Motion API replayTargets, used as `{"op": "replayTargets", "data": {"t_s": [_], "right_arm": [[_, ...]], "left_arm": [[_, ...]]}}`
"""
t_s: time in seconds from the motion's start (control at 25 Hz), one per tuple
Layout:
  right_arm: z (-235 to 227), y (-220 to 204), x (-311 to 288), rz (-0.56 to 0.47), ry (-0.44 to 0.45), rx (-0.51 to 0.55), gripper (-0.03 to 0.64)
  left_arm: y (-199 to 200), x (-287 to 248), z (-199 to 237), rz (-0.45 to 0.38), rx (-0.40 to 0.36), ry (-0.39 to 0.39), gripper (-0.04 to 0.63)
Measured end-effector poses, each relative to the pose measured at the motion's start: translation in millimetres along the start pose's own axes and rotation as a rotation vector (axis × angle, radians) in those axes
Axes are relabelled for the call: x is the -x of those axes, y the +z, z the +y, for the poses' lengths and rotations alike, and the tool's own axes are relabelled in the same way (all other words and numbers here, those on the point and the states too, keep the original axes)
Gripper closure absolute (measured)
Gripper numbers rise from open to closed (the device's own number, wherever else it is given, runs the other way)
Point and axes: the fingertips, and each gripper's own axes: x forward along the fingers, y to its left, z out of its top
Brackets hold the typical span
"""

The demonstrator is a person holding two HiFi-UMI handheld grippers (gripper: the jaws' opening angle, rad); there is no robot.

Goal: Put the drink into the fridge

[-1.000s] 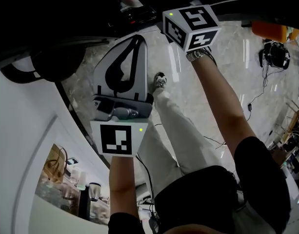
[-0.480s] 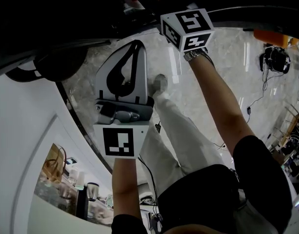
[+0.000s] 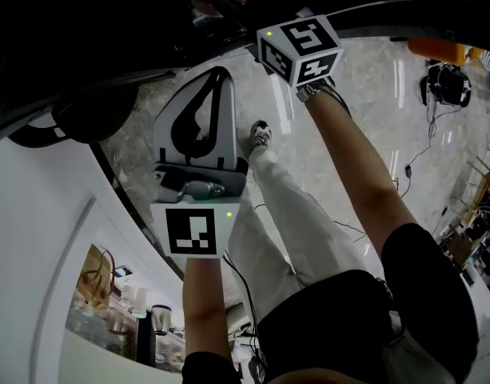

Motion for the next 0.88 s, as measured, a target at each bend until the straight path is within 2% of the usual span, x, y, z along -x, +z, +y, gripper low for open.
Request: {"op": "replayTargets", "data": {"t_s": [0.28,0.52,0.64,0.72,0.88], "right_arm": [[2,11,26,-0.024,-0.043,-0.015,0.294],[24,27,68,-0.053,-0.076,-0.045,0.306],[34,39,96,-0.088,-0.129,-0.039,0.511],[41,46,115,-0.104,-0.151,-0.039,0.567],[51,62,154,-0.129,-0.184,-0.071,0.603]], "left_arm": [[1,1,-3,0.000,0.015,-0.039,0.586],[12,11,-17,-0.008,0.015,-0.101,0.586],[18,15,-26,-0.008,0.008,-0.138,0.586],[23,18,-34,-0.008,0.008,-0.161,0.586],[40,19,-54,-0.032,0.016,-0.219,0.586]]}}
